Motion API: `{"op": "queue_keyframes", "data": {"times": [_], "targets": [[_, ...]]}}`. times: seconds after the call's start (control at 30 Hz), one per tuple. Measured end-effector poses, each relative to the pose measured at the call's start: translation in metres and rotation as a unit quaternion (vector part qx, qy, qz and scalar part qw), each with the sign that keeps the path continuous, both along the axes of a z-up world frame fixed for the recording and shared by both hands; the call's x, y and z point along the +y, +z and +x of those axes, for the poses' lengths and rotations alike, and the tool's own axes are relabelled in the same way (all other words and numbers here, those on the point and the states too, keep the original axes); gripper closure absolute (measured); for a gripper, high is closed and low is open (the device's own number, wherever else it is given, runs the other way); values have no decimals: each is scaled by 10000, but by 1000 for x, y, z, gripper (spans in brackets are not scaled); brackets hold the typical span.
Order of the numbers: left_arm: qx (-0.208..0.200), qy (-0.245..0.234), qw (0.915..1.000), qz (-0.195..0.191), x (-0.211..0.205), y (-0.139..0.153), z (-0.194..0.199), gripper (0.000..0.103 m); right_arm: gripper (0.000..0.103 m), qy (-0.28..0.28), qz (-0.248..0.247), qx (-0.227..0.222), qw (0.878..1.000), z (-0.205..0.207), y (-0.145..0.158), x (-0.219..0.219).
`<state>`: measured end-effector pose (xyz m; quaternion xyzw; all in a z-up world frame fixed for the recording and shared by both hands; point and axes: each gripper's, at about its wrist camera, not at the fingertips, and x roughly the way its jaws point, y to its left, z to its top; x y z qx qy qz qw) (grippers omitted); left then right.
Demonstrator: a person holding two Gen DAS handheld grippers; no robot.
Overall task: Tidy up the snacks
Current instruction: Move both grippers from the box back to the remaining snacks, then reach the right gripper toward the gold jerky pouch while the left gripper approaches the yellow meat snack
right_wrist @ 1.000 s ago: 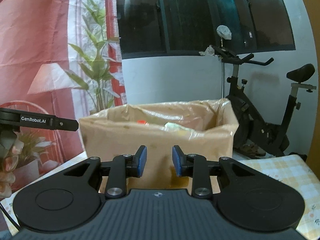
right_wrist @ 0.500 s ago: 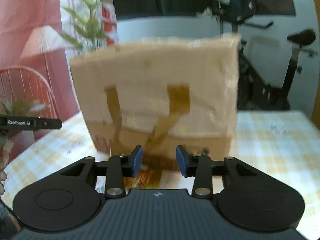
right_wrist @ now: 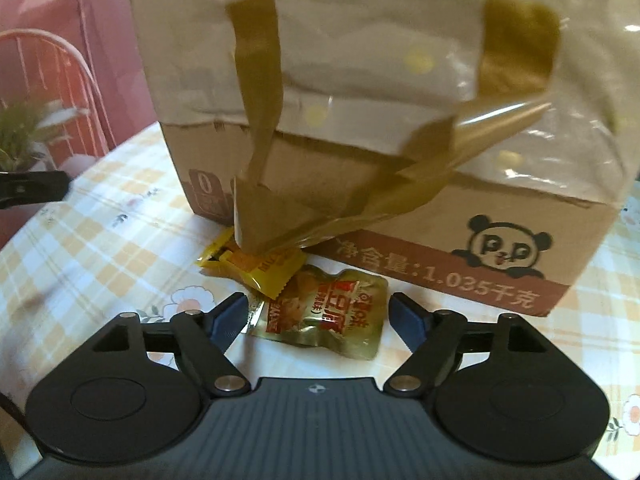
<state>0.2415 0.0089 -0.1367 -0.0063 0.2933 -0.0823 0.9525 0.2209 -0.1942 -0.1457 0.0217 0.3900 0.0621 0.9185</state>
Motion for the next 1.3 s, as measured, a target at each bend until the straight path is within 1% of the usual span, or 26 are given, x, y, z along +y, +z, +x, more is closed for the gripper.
{"op": "queue_keyframes", "data": {"times": [0.03, 0.17, 0.3, 0.4, 0.5, 0.6, 0.67, 0.73, 0.87, 1.0, 1.1, 1.17, 1.23, 1.3], "targets": [[1, 89, 10000, 17, 2, 0, 1, 14, 23, -44, -46, 17, 10000, 3, -1, 1], [57, 311, 9995, 40, 3, 1, 4, 14, 16, -93, -193, 88, 9997, 11, -5, 8], [53, 373, 9992, 117, 0, 1, 4, 13, 11, -20, -410, 93, 9991, 19, -10, 19], [64, 294, 9995, 122, -4, -1, 3, 13, 10, 20, -415, 18, 9991, 19, -13, 20], [93, 130, 9997, 207, -9, -3, -1, 14, 15, 120, -404, -49, 9991, 15, -14, 16], [76, 9, 9993, 358, -17, -6, -4, 14, 30, 112, -387, -94, 9991, 7, -11, 10], [79, -91, 9992, 369, -23, -8, -4, 15, 41, 86, -353, -121, 9993, 0, -8, 4], [128, -217, 9992, 319, -28, -8, -5, 18, 43, 97, -316, -124, 9994, -6, -8, 1], [257, -587, 9977, 225, -44, -12, -3, 20, 44, 57, -303, -158, 9994, -19, -7, -4], [324, -957, 9945, 274, -70, -17, 2, 22, 44, 35, -268, -181, 9995, -31, -4, -12], [397, -1165, 9916, 388, -92, -24, 8, 23, 44, -8, -282, -203, 9994, -39, -3, -18], [400, -1343, 9888, 517, -104, -29, 13, 24, 44, -29, -201, -283, 9994, -46, -5, -23], [378, -1577, 9844, 680, -115, -33, 17, 30, 44, -103, 40, -355, 9993, -52, -5, -31], [369, -1806, 9790, 869, -126, -37, 22, 32, 44, -164, 274, -380, 9988, -53, -4, -39]]}}
